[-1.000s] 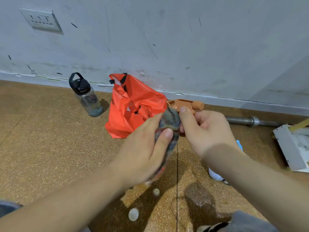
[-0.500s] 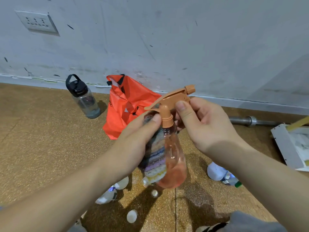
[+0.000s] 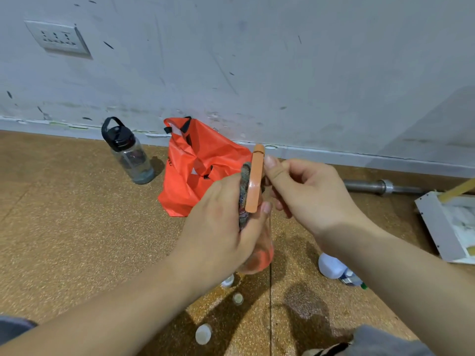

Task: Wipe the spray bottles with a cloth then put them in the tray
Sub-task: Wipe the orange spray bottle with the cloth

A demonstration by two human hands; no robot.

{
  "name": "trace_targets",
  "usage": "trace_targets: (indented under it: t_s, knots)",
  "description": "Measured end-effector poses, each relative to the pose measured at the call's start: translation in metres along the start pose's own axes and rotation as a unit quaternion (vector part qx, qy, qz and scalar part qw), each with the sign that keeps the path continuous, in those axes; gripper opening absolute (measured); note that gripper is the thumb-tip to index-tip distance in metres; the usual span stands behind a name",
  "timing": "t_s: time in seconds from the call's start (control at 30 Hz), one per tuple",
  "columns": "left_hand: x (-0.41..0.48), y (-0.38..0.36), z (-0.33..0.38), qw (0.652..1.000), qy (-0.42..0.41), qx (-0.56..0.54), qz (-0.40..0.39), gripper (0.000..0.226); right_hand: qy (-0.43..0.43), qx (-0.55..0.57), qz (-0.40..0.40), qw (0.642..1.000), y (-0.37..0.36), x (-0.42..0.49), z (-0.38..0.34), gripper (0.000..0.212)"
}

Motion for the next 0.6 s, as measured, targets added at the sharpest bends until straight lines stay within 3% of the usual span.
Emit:
trace_targets:
  t_s: [0.1,0.23,0.37,0.5,0.6]
  knots:
    - [-0.002,-0.010,-0.008,0.995,-0.013,0.082,-0.046,0.027,-0.034,-0.015,-0.015,0.999,-0.003,0.000,0.001,0.050]
    - [-0.010,-0.024,-0.007,0.981,-0.055,0.152,-0.103,0.037,-0.062,-0.139,-0.055,0.987,-0.016,-0.008,0.009,0.065]
    - [-0.015,-0.033,-0.009,0.981,-0.053,0.117,-0.145,0.040,-0.082,-0.158,-0.070,0.982,-0.018,-0.008,0.019,0.082]
    - [-0.023,-0.043,0.002,0.981,-0.062,0.031,-0.179,0.043,-0.080,-0.145,-0.043,0.985,-0.008,-0.003,0.032,0.034]
    - [-0.025,-0.046,0.003,0.985,-0.024,-0.022,-0.170,0.051,-0.067,-0.127,-0.008,0.990,-0.003,-0.002,0.039,0.025]
Point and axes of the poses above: each hand's wrist, its own x-axis towards the middle knuckle, its own y-axis out of the back of the hand, z = x × y, the point moved 10 cm from there along x, towards the middle knuckle, and after that the axes turned 9 degrees about -y, right-handed, at the moved point
